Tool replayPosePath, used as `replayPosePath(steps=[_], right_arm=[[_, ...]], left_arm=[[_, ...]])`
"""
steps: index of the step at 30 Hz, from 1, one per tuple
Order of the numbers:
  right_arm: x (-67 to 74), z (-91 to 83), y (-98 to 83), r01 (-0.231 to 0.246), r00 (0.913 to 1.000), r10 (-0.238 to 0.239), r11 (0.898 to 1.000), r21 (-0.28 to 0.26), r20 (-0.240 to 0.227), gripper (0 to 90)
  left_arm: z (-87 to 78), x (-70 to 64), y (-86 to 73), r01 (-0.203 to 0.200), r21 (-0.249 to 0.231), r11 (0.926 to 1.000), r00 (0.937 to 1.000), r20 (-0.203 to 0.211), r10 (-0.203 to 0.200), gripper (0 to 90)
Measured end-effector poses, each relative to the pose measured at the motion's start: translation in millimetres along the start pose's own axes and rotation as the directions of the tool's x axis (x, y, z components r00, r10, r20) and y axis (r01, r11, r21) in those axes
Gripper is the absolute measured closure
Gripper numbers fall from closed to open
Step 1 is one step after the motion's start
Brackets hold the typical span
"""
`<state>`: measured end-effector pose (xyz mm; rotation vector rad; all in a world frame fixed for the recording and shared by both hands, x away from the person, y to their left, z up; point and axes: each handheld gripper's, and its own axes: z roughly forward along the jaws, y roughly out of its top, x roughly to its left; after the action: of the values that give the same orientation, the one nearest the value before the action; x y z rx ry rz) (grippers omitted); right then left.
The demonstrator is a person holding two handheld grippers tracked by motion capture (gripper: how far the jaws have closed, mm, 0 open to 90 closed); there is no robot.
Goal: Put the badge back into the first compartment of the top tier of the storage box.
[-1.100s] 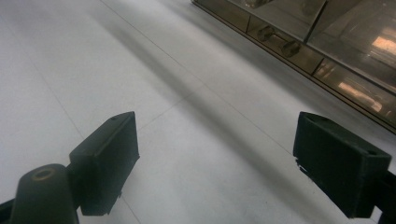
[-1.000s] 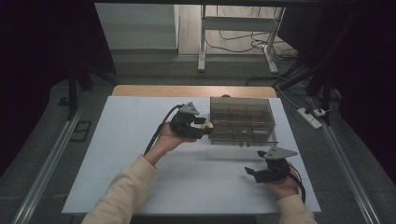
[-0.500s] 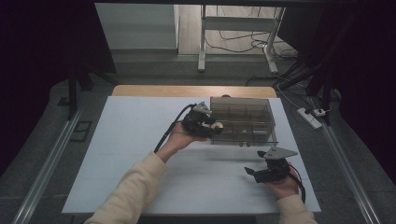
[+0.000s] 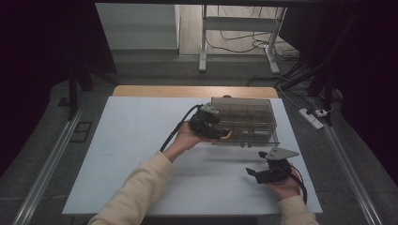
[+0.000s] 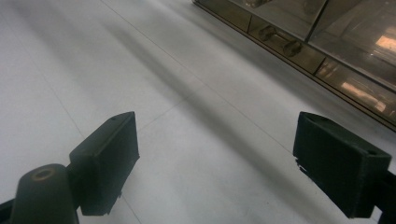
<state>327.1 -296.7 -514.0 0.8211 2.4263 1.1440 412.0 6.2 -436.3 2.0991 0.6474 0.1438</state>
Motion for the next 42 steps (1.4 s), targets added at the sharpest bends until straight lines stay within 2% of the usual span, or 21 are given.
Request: replayPosePath(steps=[3,7,15,19,22,32,42], right_arm=[[0.4,0.0,0.0,0.001,1.0,-0.001,1.0,-0.001,0.003,14.3],[0.3,0.0,0.0,0.0,1.0,0.0,1.0,0.0,0.003,14.2],[0.8,-0.1,0.1,-0.001,1.0,0.001,1.0,0.001,0.004,14.3],[0.7,-0.2,0.2,0.0,1.0,0.0,1.0,0.001,0.006,14.3],[0.4,-0.3,0.3,0.003,1.0,-0.003,1.0,-0.002,0.006,14.3],[0.4,-0.8,0.5,0.0,1.0,0.0,1.0,-0.002,0.006,14.3],[0.5,-1.1,0.8,0.001,1.0,-0.001,1.0,-0.007,0.007,14.3]], left_arm=[[-9.6,-0.6,-3.8,0.003,-0.018,0.9998,1.0,0.004,-0.003,30.0],[-22.4,-2.3,-12.4,0.002,-0.024,0.9997,0.9999,-0.015,-0.003,28.9],[-57.2,-4.6,-40.6,-0.004,-0.035,0.9994,0.9981,-0.061,0.002,27.9],[-75.0,-5.1,-56.2,0.014,-0.052,0.9985,0.9959,-0.088,-0.019,27.6],[-84.8,-6.4,-67.6,0.016,-0.046,0.9988,0.9938,-0.109,-0.021,27.2],[-114.3,-11.4,-112.2,0.04,-0.04,0.9984,0.984,-0.172,-0.046,26.6],[-137.3,-8.8,-163.6,0.114,-0.031,0.993,0.9672,-0.225,-0.118,26.3]])
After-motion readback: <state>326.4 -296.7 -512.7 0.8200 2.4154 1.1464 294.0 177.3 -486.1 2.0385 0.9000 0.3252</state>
